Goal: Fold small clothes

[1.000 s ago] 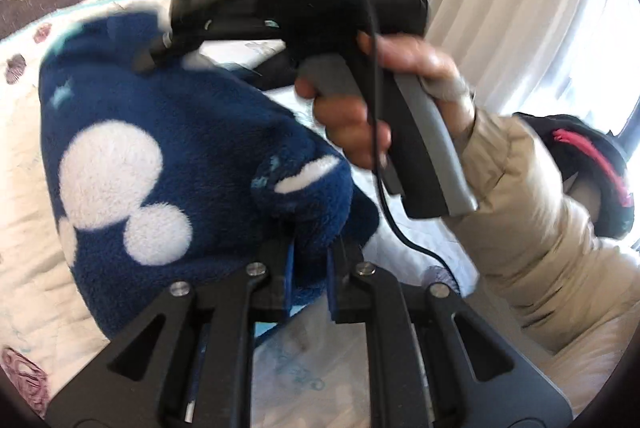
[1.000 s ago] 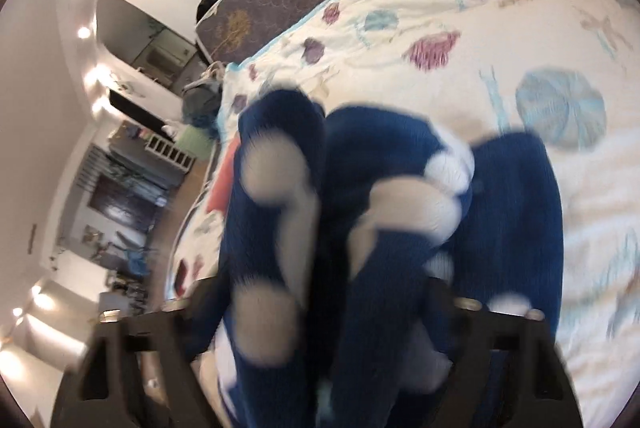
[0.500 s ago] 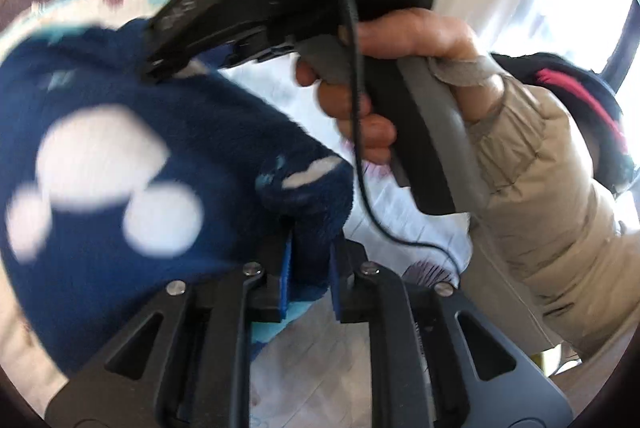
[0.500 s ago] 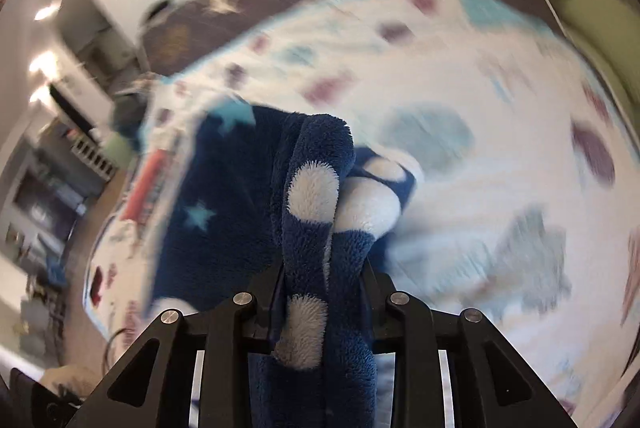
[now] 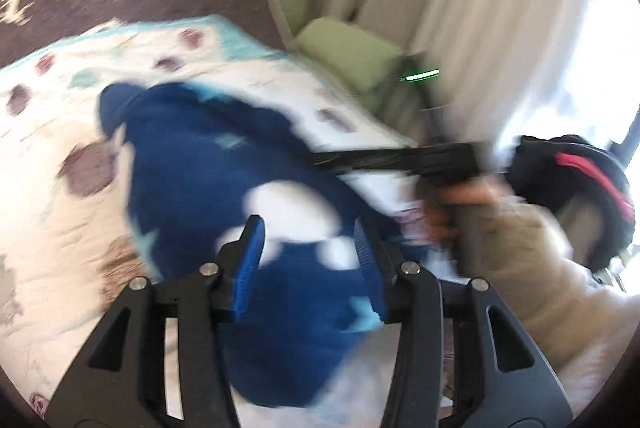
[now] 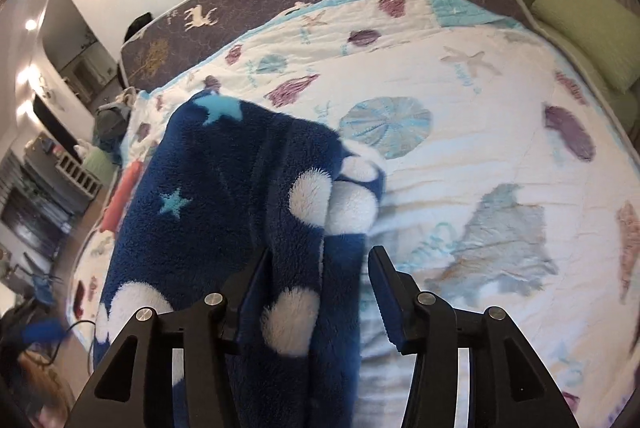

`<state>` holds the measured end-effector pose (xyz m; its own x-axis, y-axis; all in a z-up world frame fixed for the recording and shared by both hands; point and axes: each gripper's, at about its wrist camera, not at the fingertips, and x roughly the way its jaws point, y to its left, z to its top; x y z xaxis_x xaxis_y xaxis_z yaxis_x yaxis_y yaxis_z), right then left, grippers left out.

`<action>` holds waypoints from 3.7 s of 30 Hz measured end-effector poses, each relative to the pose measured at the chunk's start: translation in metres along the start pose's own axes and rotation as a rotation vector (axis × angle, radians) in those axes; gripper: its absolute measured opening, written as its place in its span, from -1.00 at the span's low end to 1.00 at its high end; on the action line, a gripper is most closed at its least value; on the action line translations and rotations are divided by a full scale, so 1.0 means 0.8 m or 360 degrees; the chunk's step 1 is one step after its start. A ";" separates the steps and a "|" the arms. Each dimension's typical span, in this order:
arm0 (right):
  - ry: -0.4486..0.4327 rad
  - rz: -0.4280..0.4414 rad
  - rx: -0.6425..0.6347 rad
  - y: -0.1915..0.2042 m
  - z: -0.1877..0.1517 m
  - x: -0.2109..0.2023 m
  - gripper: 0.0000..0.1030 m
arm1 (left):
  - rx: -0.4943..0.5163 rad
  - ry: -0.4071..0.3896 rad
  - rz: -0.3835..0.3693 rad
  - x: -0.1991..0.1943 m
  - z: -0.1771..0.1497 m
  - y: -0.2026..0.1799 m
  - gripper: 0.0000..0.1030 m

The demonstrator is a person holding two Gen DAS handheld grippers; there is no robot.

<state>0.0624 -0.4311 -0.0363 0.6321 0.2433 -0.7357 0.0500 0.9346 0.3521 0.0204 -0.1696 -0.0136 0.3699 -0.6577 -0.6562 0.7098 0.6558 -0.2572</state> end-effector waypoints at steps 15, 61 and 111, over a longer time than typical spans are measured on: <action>0.0031 -0.0094 0.0178 -0.014 -0.163 -0.044 -0.71 | 0.0039 0.0096 -0.0017 0.038 -0.018 0.008 -0.05; 0.0036 -0.0147 0.0054 0.025 0.025 0.108 -0.04 | -0.0032 0.0185 0.0295 0.184 0.112 0.176 -0.02; 0.0085 0.0183 0.0201 -0.017 -0.111 -0.036 0.72 | -0.0199 0.0164 -0.0044 0.017 -0.045 0.058 0.76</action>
<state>-0.0250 -0.4276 -0.0710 0.5976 0.3634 -0.7147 0.0786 0.8606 0.5032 0.0372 -0.1348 -0.0599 0.2831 -0.6390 -0.7152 0.6365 0.6830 -0.3583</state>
